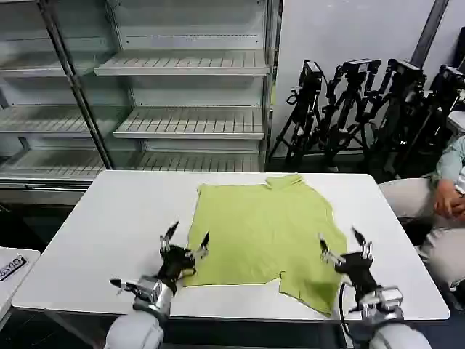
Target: Fold and organize the clothes.
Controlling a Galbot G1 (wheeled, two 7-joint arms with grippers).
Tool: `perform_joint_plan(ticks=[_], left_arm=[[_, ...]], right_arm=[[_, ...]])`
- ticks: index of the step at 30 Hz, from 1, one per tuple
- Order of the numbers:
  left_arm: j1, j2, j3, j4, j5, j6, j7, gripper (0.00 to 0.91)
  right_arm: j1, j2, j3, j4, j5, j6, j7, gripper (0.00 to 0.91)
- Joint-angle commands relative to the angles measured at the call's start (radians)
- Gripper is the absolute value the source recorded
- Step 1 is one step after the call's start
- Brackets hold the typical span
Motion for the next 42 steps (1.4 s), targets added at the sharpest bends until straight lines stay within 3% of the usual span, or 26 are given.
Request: perform_joint_plan(ticks=[1,14,15,16,17,24,39,42], left_arm=[[0.159,0.022,0.01,-0.113,-0.128,0.202,-0.112,0.907],[0.129,0.025,-0.028,-0.052,-0.17,0.201,-0.148,0.907],[0.13,0.022,-0.024,-0.054,-0.17,0.201,-0.148,0.534],[0.13,0.02,-0.02,-0.057,-0.17,0.201,-0.15,0.071],[0.131,0.018,-0.017,-0.059,-0.172,0.201,-0.152,0.01],[0.129,0.016,-0.016,-0.059,-0.172,0.2,-0.151,0.01],[0.104,0.011,-0.016,-0.061,-0.158,0.178,-0.072,0.01],[0.08,0.018,-0.037,-0.086,-0.184,0.176,-0.038,0.01]], right_arm=[[-0.217,-0.002,0.011,0.07,-0.004,-0.04,0.003,0.907],[-0.156,0.019,-0.038,0.014,0.008,-0.068,0.045,0.907],[-0.153,0.019,-0.041,0.01,0.016,-0.072,0.05,0.484],[-0.15,0.019,-0.041,0.009,0.028,-0.079,0.049,0.484],[-0.148,0.018,-0.041,0.01,0.042,-0.084,0.047,0.0],[-0.138,0.008,-0.05,0.018,0.097,-0.099,0.038,0.0],[-0.066,-0.006,-0.054,0.023,0.115,-0.094,0.022,0.0],[0.003,0.003,-0.048,0.037,0.12,-0.092,-0.001,0.0]])
